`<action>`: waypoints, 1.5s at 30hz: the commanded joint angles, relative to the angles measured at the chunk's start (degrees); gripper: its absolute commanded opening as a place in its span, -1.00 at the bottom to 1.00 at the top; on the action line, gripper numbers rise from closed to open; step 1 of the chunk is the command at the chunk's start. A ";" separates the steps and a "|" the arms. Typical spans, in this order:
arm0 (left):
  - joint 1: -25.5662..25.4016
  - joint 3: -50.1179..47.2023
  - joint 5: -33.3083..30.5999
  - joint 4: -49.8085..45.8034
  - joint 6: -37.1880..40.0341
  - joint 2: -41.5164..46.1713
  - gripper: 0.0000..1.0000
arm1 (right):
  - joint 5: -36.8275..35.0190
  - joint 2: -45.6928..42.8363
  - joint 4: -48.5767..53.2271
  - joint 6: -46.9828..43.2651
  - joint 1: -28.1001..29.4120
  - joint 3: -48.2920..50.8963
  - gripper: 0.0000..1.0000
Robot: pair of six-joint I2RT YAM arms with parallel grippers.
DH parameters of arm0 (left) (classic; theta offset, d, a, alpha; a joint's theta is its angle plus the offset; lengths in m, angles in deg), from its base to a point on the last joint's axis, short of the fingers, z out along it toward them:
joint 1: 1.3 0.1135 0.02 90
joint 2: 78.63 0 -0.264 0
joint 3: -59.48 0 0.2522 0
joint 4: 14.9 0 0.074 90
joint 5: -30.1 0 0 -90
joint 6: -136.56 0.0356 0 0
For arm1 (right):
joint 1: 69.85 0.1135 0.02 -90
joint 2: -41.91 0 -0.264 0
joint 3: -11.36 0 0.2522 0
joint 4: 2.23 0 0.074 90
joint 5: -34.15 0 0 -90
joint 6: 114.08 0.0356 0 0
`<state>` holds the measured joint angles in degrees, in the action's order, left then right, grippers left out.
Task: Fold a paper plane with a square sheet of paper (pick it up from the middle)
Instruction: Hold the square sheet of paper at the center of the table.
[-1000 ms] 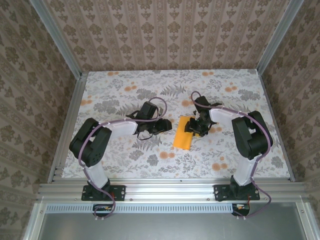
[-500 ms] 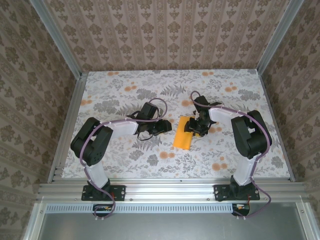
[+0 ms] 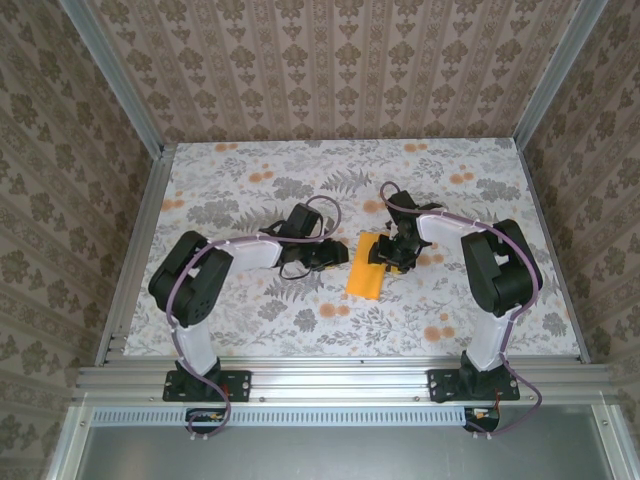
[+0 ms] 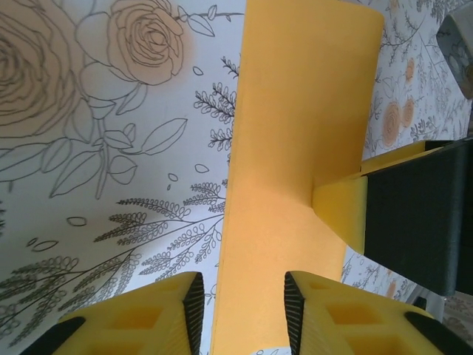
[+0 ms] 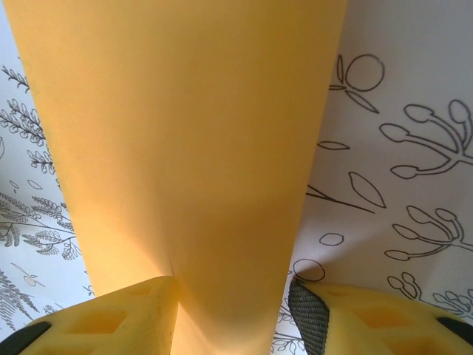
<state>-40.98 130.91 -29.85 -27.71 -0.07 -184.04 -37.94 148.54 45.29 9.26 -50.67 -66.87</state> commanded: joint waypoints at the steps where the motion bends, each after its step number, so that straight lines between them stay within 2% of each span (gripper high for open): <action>1: -0.23 1.29 1.68 1.00 0.60 -0.89 -0.32 | -6.13 6.64 -1.79 -0.65 0.68 2.62 0.02; 16: -1.79 6.49 6.43 1.29 0.95 -6.40 -0.70 | -5.96 7.88 -1.99 -0.46 0.86 2.44 0.03; 21: -2.44 8.56 8.10 0.07 1.59 -8.64 -0.76 | -6.05 8.06 -2.11 -0.47 1.06 2.50 0.05; 33: -2.66 10.87 7.75 -2.17 2.67 -11.04 -0.82 | -5.86 8.82 -2.12 -0.64 1.22 2.16 0.06; 41: -2.62 11.51 7.20 -4.50 3.43 -11.93 -0.87 | -5.78 9.27 -2.25 -0.64 1.28 1.98 0.06; 45: -2.68 11.98 4.62 -6.20 3.48 -12.35 -0.91 | -5.69 9.45 -2.32 -0.56 1.30 1.83 0.05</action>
<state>-43.32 140.99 -24.13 -31.45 1.79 -195.01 -37.96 150.04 46.91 9.26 -50.47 -68.38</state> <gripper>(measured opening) 0.066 0.527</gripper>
